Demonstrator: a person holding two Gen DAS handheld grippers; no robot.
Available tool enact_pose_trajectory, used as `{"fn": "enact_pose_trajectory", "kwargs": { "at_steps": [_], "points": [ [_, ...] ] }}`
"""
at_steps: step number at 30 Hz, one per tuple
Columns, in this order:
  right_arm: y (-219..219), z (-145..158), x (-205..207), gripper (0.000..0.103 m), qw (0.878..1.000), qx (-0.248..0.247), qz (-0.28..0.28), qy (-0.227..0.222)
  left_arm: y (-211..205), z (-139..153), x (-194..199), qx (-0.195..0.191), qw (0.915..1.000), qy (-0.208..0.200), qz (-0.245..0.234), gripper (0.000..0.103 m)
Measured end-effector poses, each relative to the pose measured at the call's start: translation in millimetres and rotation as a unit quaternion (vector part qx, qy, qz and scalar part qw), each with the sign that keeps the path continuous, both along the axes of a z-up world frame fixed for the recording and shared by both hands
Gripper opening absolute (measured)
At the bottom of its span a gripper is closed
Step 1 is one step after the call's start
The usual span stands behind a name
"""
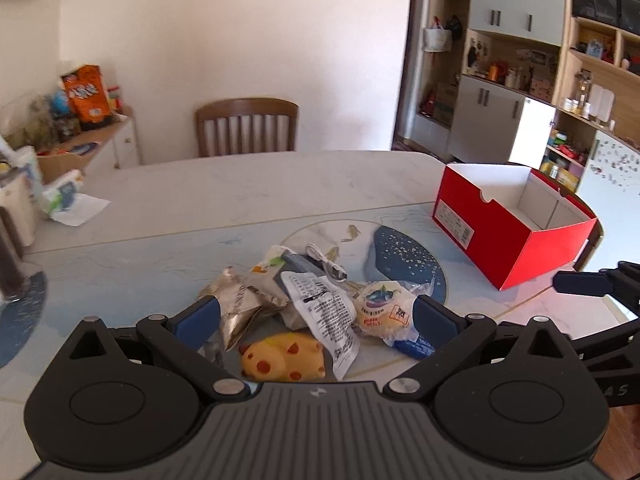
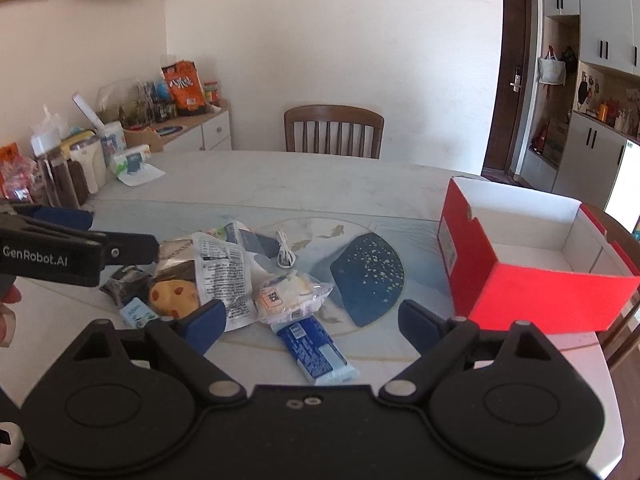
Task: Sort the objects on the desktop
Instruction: 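Grasp the white printed packet with the left tool while the right tool grasps the clear blueberry bun bag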
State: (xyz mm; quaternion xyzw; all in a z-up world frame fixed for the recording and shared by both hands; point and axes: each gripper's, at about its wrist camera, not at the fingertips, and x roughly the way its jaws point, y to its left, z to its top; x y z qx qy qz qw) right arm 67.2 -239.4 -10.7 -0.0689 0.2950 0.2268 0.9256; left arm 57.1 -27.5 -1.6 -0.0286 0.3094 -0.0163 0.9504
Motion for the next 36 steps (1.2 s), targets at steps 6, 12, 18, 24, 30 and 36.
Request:
{"fn": "enact_pose_trajectory", "kwargs": {
  "at_steps": [6,12,18,24,30,36],
  "points": [
    [27,-17,25,0.092,1.0,-0.009,-0.014,0.02,12,-18,35,-0.008,0.9991,0.012,-0.039,0.103],
    [49,-36,51,0.09,0.999,-0.029,-0.03,0.036,26,-39,67,-0.02,0.9974,0.037,-0.058,0.099],
    [61,-57,73,0.088,0.996,-0.038,-0.044,0.064,33,-56,91,-0.032,0.9943,0.065,-0.078,0.088],
    [71,-69,87,0.088,0.995,-0.041,-0.04,0.085,34,-71,108,-0.04,0.9916,0.084,-0.09,0.081],
    [79,-75,96,0.086,0.994,-0.042,-0.036,0.095,35,-81,118,-0.049,0.9883,0.101,-0.104,0.067],
    [80,-75,99,0.074,0.993,-0.039,-0.037,0.109,33,-84,121,-0.059,0.9856,0.105,-0.119,0.044]
  ]
}}
